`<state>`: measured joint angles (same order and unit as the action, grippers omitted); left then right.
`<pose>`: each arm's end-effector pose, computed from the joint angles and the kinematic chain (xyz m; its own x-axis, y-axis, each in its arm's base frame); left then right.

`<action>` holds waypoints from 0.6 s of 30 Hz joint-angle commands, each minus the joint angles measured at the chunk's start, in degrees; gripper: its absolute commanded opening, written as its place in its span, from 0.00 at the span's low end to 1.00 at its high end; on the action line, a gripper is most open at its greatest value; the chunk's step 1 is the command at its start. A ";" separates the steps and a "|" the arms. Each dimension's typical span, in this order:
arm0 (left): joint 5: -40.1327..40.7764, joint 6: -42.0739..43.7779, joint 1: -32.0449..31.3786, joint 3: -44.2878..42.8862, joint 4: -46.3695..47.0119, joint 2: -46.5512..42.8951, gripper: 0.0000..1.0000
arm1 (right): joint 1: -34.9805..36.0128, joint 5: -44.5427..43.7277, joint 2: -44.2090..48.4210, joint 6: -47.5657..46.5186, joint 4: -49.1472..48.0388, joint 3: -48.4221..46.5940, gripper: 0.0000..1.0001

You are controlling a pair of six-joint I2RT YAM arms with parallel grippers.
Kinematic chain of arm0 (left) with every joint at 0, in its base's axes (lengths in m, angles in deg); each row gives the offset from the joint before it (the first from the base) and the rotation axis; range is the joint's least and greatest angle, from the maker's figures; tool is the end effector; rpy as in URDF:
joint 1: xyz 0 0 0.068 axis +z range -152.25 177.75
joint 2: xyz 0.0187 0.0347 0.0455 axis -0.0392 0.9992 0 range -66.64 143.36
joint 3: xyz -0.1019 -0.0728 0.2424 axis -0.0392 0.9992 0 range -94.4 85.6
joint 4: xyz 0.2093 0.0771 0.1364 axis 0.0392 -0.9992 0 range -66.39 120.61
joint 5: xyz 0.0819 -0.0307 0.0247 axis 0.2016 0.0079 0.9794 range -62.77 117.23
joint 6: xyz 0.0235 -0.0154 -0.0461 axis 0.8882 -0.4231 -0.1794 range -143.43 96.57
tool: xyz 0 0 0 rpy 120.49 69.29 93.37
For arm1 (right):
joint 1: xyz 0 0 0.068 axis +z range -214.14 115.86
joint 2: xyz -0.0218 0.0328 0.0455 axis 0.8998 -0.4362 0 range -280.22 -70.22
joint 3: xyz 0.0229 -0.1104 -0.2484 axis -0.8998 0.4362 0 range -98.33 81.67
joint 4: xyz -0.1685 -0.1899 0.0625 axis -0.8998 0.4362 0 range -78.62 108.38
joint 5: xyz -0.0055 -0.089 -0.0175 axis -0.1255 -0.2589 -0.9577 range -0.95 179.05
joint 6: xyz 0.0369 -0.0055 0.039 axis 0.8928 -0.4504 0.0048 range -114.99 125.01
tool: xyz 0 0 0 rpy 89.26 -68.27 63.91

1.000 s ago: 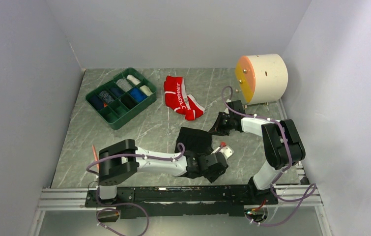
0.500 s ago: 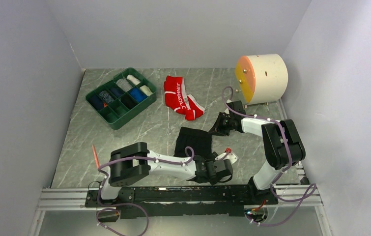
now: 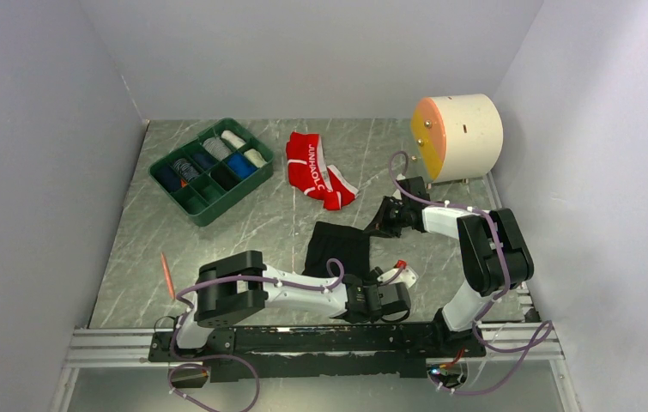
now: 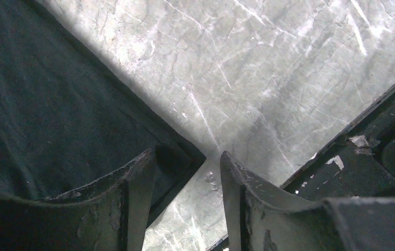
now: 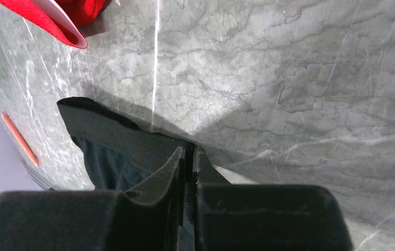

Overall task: Roll the underwear
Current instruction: Fold the underwear at the center of the board.

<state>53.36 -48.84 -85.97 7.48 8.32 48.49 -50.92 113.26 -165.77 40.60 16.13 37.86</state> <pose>0.0615 -0.4138 0.1619 -0.4573 0.6339 -0.6238 0.7436 0.6573 0.1228 0.2918 0.0836 0.1322 -0.9096 0.3316 -0.2501 0.1235 0.7908 0.5995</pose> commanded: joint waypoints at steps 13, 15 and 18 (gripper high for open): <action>0.97 -1.71 -0.80 0.16 -0.69 1.41 0.23 | -0.03 0.07 1.40 -1.06 2.22 1.48 0.02; 1.16 -1.48 -0.83 0.26 -0.64 1.01 0.16 | -0.01 0.35 1.78 -0.70 2.04 1.66 0.02; 1.21 -1.00 -0.83 1.24 0.85 -0.52 0.06 | 0.02 0.53 2.16 -0.53 2.35 1.54 0.02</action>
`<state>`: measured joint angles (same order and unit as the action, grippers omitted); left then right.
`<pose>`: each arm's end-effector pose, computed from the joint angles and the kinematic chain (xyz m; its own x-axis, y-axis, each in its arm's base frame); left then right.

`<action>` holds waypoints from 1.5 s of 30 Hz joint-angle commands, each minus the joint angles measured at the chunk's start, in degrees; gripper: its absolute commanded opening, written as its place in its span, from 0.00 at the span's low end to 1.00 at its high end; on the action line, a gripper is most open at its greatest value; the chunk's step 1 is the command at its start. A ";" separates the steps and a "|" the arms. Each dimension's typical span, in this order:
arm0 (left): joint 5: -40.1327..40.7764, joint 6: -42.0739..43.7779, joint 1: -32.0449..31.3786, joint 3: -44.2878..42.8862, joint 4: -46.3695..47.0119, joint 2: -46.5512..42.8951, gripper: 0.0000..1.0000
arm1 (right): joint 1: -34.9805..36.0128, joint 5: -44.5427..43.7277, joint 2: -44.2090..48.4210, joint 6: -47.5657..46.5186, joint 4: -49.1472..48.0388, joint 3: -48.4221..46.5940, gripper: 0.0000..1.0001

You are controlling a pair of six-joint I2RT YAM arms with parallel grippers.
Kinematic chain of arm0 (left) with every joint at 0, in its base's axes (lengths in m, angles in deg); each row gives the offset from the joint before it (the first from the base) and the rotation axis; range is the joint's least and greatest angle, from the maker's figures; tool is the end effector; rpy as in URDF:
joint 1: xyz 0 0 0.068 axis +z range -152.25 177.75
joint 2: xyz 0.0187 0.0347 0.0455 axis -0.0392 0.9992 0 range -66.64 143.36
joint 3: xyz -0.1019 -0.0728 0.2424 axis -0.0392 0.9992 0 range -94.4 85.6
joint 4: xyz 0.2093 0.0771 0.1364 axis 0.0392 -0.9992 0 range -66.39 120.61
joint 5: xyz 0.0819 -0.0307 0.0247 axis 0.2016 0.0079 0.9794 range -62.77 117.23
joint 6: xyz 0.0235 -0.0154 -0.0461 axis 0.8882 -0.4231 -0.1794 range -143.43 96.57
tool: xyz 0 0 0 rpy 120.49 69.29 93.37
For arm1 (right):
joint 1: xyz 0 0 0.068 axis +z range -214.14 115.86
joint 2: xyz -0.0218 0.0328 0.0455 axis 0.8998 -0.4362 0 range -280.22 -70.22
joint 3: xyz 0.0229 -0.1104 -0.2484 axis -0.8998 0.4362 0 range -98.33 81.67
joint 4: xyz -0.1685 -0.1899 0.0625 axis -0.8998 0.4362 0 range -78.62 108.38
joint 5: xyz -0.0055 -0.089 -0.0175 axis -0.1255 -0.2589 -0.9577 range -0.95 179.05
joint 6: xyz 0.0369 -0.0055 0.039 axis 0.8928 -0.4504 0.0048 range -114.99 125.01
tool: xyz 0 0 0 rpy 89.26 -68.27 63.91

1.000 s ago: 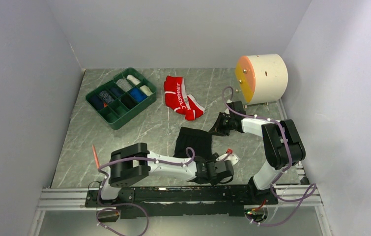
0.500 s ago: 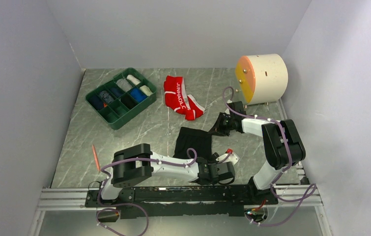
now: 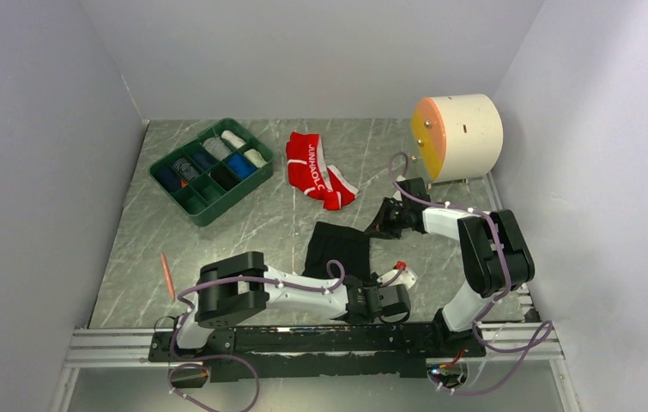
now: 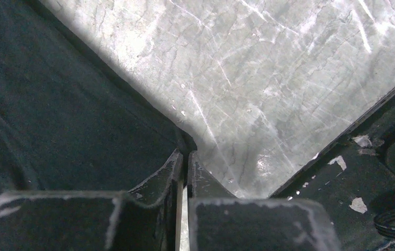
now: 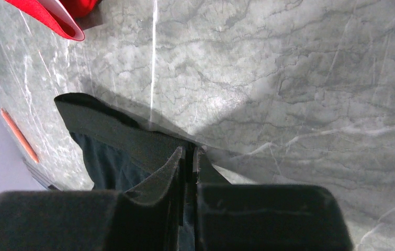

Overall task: Roll the underwear
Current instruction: Fold the underwear at the center of the board.

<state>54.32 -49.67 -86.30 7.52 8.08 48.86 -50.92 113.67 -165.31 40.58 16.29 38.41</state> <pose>0.0596 -0.4137 0.1591 -0.4615 0.6310 -0.6235 0.7335 0.6668 0.1320 0.2890 0.0831 0.1320 -0.9124 0.3290 -0.2436 0.1234 0.7885 0.6025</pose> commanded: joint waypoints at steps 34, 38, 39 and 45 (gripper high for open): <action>-18.11 -17.20 10.81 39.19 34.53 -34.70 0.05 | 7.25 -7.69 6.62 0.91 17.44 -13.31 0.00; -17.40 -19.14 11.14 42.30 34.97 -37.02 0.05 | 11.13 -11.78 4.95 3.29 19.18 -16.31 0.00; -17.34 -19.71 11.29 43.07 35.11 -37.74 0.05 | 12.09 -13.01 4.48 3.95 19.65 -17.11 0.00; -16.22 -23.21 12.51 47.42 33.09 -42.80 0.05 | 17.14 -17.95 0.33 8.13 21.55 -21.59 0.00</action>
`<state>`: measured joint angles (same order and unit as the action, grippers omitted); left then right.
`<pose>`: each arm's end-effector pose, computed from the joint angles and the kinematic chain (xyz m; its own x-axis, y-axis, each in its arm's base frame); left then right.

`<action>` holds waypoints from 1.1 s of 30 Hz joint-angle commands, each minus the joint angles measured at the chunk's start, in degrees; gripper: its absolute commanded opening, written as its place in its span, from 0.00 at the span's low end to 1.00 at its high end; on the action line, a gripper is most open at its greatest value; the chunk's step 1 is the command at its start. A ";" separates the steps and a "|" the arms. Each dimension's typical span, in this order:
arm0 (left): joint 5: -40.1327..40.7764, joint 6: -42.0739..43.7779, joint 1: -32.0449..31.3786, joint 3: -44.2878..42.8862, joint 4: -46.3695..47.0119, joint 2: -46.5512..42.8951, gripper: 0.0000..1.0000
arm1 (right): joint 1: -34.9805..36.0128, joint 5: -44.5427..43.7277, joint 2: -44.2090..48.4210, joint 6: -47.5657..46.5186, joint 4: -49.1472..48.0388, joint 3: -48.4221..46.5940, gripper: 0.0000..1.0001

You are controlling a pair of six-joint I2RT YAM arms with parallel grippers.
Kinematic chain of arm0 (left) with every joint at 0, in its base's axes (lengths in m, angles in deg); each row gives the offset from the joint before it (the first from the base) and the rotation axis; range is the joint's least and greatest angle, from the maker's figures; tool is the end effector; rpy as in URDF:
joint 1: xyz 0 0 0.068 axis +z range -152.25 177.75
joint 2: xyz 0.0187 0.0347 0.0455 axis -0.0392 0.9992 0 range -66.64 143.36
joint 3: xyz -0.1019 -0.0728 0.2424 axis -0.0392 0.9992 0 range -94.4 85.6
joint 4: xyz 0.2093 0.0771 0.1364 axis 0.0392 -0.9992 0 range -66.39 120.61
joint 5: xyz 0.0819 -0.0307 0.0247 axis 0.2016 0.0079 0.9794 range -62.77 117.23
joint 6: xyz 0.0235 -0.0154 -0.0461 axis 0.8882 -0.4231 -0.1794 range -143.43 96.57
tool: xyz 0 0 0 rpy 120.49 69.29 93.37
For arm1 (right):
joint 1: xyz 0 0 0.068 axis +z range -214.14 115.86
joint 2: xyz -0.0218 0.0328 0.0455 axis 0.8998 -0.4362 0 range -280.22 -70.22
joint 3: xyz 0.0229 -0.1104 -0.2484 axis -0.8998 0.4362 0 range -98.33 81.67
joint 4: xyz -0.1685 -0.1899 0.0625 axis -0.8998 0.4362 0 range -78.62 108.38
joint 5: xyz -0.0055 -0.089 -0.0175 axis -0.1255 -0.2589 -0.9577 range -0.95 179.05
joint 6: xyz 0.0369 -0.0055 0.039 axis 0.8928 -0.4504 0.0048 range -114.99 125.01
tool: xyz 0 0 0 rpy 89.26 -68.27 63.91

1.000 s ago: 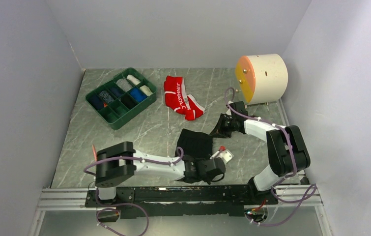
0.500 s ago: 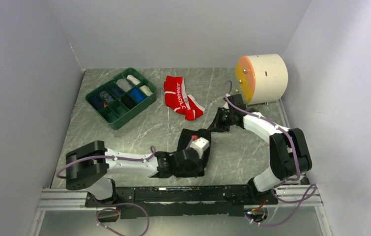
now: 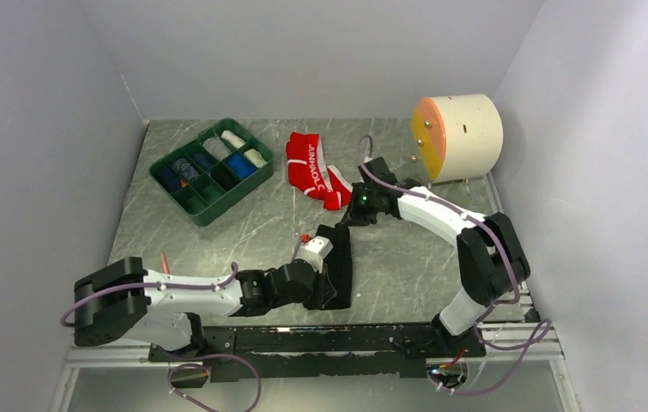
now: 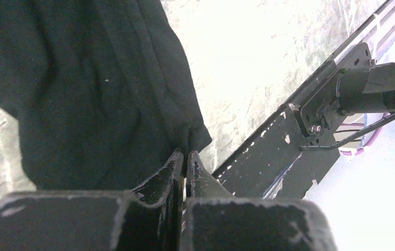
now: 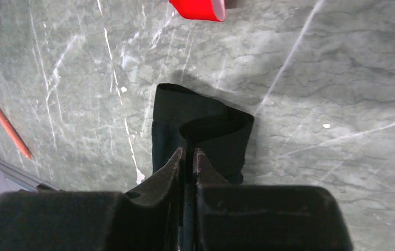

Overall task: Roll the underwear
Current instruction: Fold the underwear at the center of the board.

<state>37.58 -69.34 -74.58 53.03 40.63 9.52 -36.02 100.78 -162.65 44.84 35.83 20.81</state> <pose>0.0871 -0.2520 0.1841 -0.7573 0.0496 -0.6511 0.5001 0.6852 -0.5295 0.2895 0.1630 0.2098 -0.9213 0.2188 -0.3214 0.0371 0.8723 0.4876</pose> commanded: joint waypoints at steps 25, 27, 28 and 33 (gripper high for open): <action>-3.39 -3.44 9.05 7.08 -7.87 -10.11 0.05 | 10.48 -10.14 -15.34 9.98 3.06 -13.62 0.07; -3.58 -3.39 9.05 7.85 -7.44 -10.25 0.05 | 10.63 -10.34 -15.78 9.89 3.06 -13.96 0.11; -3.52 -3.46 9.12 8.01 -7.63 -10.32 0.05 | 10.70 -10.40 -16.01 9.84 3.22 -14.14 0.13; -3.60 -2.99 9.14 8.26 -9.56 -12.02 0.05 | 10.74 -11.55 -16.98 9.59 4.26 -15.39 0.14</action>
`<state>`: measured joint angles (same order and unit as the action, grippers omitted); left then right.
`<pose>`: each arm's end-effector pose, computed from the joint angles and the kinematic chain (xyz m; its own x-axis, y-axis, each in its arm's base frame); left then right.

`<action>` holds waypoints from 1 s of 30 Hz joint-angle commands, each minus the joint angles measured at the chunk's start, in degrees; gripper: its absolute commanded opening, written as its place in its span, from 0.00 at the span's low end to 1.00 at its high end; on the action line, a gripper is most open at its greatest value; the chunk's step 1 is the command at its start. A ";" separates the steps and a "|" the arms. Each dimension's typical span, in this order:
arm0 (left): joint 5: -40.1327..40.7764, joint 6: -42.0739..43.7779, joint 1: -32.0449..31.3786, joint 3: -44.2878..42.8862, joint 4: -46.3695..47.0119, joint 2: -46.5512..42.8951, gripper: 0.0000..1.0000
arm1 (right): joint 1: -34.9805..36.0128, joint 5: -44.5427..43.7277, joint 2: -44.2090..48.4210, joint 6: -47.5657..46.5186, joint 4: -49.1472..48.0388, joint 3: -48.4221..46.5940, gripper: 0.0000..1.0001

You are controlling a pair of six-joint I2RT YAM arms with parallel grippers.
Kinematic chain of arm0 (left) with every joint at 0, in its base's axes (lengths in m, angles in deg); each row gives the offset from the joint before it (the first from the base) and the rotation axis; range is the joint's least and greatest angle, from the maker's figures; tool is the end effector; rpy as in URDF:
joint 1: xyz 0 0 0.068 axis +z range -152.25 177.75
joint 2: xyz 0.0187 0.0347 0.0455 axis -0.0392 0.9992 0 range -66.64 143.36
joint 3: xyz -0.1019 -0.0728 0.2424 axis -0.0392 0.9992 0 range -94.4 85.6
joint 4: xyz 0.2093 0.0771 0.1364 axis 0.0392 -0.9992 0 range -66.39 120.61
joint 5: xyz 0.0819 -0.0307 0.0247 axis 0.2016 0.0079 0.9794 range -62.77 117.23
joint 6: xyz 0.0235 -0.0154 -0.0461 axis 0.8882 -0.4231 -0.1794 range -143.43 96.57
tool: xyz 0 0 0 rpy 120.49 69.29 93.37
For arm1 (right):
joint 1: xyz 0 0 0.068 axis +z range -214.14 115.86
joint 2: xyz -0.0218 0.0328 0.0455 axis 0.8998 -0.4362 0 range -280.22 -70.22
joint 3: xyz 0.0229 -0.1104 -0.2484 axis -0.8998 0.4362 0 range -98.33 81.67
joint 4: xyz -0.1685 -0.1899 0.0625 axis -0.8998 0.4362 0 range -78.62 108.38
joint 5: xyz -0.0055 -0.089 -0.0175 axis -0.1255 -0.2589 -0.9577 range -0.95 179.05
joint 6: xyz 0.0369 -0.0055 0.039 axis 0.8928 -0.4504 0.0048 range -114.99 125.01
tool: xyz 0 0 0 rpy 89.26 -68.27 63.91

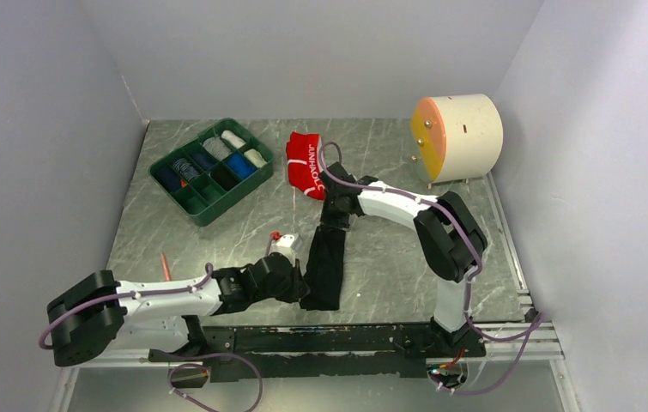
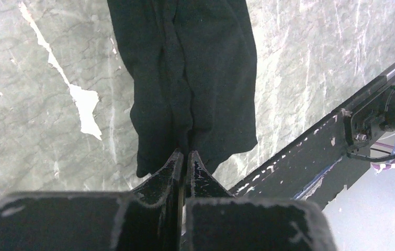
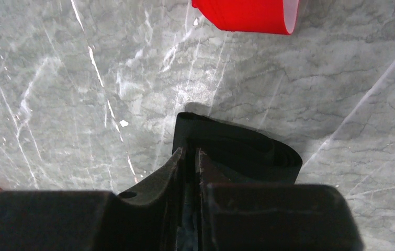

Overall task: Roll the underwear
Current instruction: Fold the underwear at the center of the board.

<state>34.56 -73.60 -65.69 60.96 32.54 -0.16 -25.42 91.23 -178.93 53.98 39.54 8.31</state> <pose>0.1031 -0.1957 0.1667 -0.8314 -0.0402 -0.5542 0.3200 0.7807 -0.5368 0.3019 0.2438 0.1727 -0.9398 0.2127 -0.2673 0.1078 0.9271 0.3590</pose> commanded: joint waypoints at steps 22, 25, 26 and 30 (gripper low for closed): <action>-3.40 -2.09 0.23 4.87 1.64 -4.85 0.05 | 0.22 -0.26 -2.52 -2.30 -0.19 -4.92 0.24; -3.04 -1.29 0.23 3.46 0.00 -4.65 0.05 | 0.13 1.50 -0.66 -3.68 -1.34 -5.18 0.35; -2.92 -1.14 0.20 3.00 -0.48 -4.71 0.05 | 0.10 2.13 0.34 -4.31 -1.77 -4.94 0.38; -2.72 -0.64 0.25 2.44 -0.45 -4.95 0.05 | 0.04 2.73 5.97 -6.59 -4.54 -2.36 0.46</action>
<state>32.42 -75.16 -65.45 65.46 32.45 -4.66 -25.20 92.58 -180.35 50.66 38.95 5.51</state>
